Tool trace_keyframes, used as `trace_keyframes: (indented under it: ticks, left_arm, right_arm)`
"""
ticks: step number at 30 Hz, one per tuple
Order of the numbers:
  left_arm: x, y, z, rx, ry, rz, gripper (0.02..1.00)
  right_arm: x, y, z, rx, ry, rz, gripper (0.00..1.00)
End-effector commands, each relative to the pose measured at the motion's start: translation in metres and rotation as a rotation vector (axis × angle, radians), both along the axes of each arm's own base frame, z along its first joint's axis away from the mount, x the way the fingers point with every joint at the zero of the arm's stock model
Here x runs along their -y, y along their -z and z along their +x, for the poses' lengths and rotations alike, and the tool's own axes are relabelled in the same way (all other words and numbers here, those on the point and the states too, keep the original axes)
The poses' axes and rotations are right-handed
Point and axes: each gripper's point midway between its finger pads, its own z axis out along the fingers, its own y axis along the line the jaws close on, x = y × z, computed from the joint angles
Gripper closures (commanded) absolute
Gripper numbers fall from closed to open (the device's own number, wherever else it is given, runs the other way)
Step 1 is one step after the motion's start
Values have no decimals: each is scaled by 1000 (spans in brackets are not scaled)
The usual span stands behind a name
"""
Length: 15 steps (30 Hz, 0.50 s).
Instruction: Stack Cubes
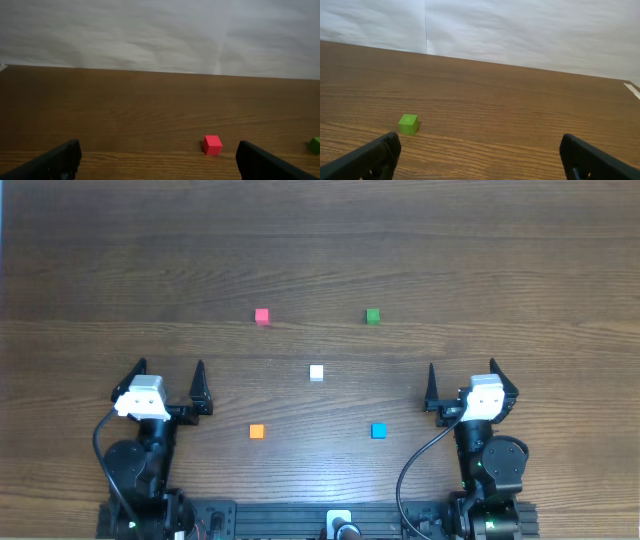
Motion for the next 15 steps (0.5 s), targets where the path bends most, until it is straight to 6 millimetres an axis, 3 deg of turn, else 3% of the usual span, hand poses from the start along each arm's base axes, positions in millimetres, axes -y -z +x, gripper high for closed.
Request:
trace_keyframes:
  ticks: [1,15]
  left_arm:
    - [0,1,0,1,4,11,18]
    - [0,1,0,1,4,11,18]
  right_arm:
    - [2,1,0,3,12,-2,14]
    - [2,1,0,3,12,-2,7]
